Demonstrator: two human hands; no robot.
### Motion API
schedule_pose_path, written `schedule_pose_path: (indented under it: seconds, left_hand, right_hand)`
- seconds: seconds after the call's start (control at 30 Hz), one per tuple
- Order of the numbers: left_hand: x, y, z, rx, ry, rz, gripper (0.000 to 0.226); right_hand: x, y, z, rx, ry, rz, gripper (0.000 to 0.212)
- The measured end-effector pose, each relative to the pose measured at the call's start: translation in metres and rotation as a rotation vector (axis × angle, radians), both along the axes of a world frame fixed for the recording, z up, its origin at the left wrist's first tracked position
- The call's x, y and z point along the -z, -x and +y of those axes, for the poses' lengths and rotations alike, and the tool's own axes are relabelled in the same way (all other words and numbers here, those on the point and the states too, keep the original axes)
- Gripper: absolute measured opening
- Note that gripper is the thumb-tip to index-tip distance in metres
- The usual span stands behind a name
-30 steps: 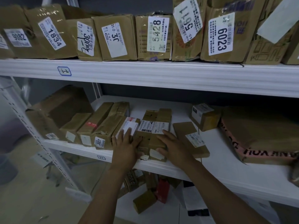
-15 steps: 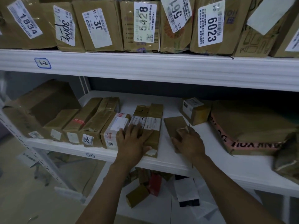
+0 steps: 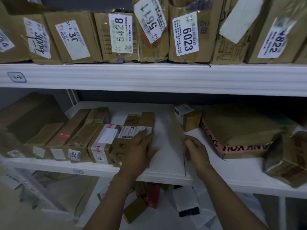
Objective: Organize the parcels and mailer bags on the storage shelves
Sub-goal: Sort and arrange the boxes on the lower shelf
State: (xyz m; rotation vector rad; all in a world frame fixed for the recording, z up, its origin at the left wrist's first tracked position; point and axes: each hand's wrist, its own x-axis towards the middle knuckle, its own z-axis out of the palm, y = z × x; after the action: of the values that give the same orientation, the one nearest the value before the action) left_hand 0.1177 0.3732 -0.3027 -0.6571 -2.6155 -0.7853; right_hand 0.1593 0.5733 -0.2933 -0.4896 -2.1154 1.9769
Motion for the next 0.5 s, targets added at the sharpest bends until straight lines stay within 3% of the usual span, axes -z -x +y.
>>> schedule_pose_path:
  seconds: [0.1,0.17,0.23,0.33,0.4,0.47,0.5]
  left_hand:
    - [-0.007,-0.007,0.031,0.080,-0.219,-0.105,0.052]
    - [-0.016,-0.010,0.049,0.158,-0.458,-0.314,0.049]
    - [-0.022,-0.010,0.062,0.166,-0.689,-0.467,0.057]
    - [-0.028,-0.010,0.068,0.082,-0.844,-0.582,0.096]
    - [-0.025,-0.004,0.067,0.047,-0.921,-0.602,0.111]
    - [-0.026,-0.004,0.068,0.025,-0.888,-0.597,0.102]
    - [-0.028,-0.006,0.069,0.028,-0.878,-0.585,0.087]
  right_hand:
    - [-0.004,-0.009,0.014,-0.095,0.490,-0.039,0.031]
    - [-0.003,-0.016,0.023,-0.159,0.676,-0.056,0.036]
    - [-0.002,-0.023,0.031,-0.212,0.737,-0.068,0.041]
    - [0.000,-0.035,0.043,-0.227,0.742,-0.076,0.048]
    - [-0.001,-0.042,0.054,-0.201,0.768,-0.052,0.047]
    - [-0.004,-0.048,0.062,-0.179,0.784,-0.013,0.044]
    - [-0.005,-0.049,0.066,-0.148,0.765,0.005,0.041]
